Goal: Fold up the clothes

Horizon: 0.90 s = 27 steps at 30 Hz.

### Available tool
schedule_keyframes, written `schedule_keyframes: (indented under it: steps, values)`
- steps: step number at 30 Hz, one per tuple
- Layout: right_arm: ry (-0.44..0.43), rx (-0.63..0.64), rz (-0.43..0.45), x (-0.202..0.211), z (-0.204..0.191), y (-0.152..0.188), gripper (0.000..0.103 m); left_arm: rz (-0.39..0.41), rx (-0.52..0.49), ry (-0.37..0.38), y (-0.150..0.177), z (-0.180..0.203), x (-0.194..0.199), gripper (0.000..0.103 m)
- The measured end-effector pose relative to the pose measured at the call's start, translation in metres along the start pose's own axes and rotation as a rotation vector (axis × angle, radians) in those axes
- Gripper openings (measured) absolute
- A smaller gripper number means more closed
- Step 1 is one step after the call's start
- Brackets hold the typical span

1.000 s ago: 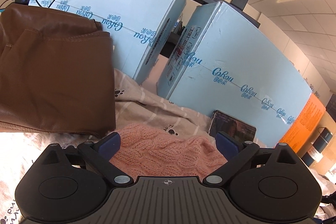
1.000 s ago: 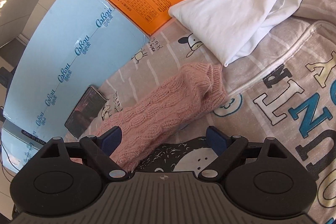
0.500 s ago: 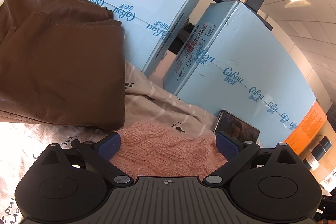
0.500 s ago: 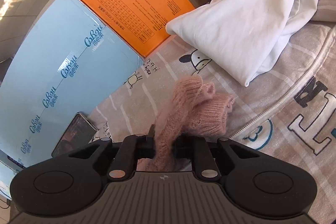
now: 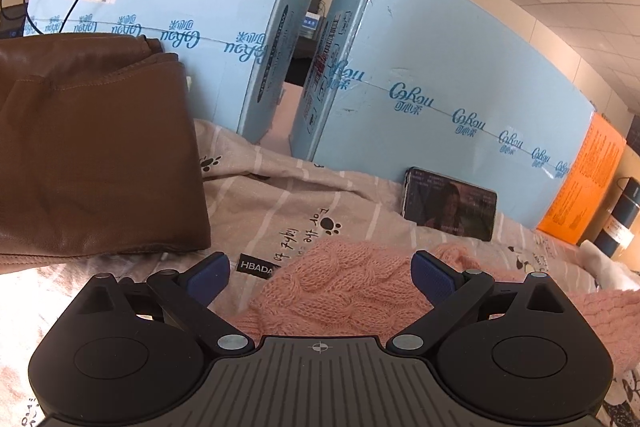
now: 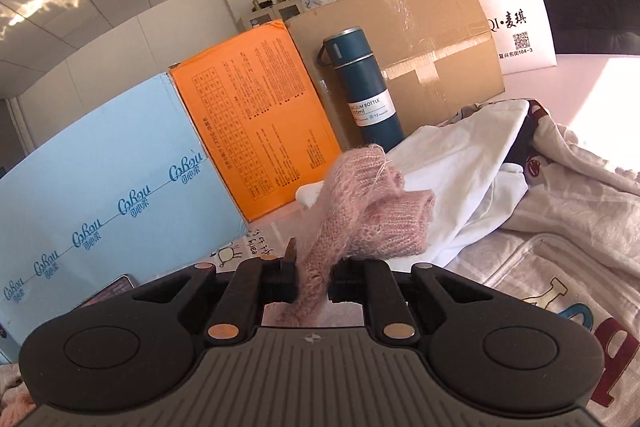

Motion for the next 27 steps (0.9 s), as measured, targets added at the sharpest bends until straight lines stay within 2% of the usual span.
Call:
schedule_keyframes:
  steps: [5,10,13,14,15,16,18,22,25,27]
  values:
    - [-0.121,0.126,-0.055,-0.006,-0.042,0.02,0.012,0.002,-0.013,-0.006,0.002,0.001,0.001,0.099]
    - [-0.257,0.251,-0.166,-0.015,-0.093,0.058,0.013,-0.002,0.002,-0.009,0.001,-0.002,-0.001,0.099]
    - [-0.305,0.338,-0.208,-0.017,-0.116,0.079,0.024,-0.003,0.0,-0.002,0.001,-0.001,-0.001,0.099]
    - [-0.322,0.364,-0.218,-0.016,-0.122,0.085,0.039,-0.003,-0.001,-0.002,0.002,-0.001,-0.001,0.099]
    - [-0.346,0.384,-0.225,-0.015,-0.127,0.09,0.045,-0.003,-0.001,-0.003,0.002,-0.001,-0.002,0.099]
    - [-0.369,0.403,-0.238,-0.014,-0.132,0.094,0.045,-0.002,0.0,-0.002,0.002,-0.002,-0.001,0.099]
    - [-0.412,0.44,-0.262,-0.012,-0.141,0.102,0.054,-0.002,0.001,-0.001,0.002,-0.002,-0.001,0.099]
    - [-0.469,0.51,-0.296,-0.001,-0.155,0.119,0.058,-0.003,-0.003,-0.001,0.002,-0.001,-0.002,0.099]
    - [-0.504,0.537,-0.312,0.006,-0.162,0.126,0.064,-0.003,-0.005,0.0,0.002,-0.001,-0.002,0.099]
    - [-0.538,0.53,-0.354,0.006,-0.165,0.133,0.068,-0.006,-0.007,-0.001,0.002,-0.001,-0.002,0.099]
Point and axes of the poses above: each gripper's, at about its wrist camera, not at the fingertips, and x roughly against the way its jaws point, z to its right, y to its underside, the point moved 5 cm from there along -x, roughly the way its jaws point, and after that the axes turned 9 degrees about -y, right-handed, at the moved point
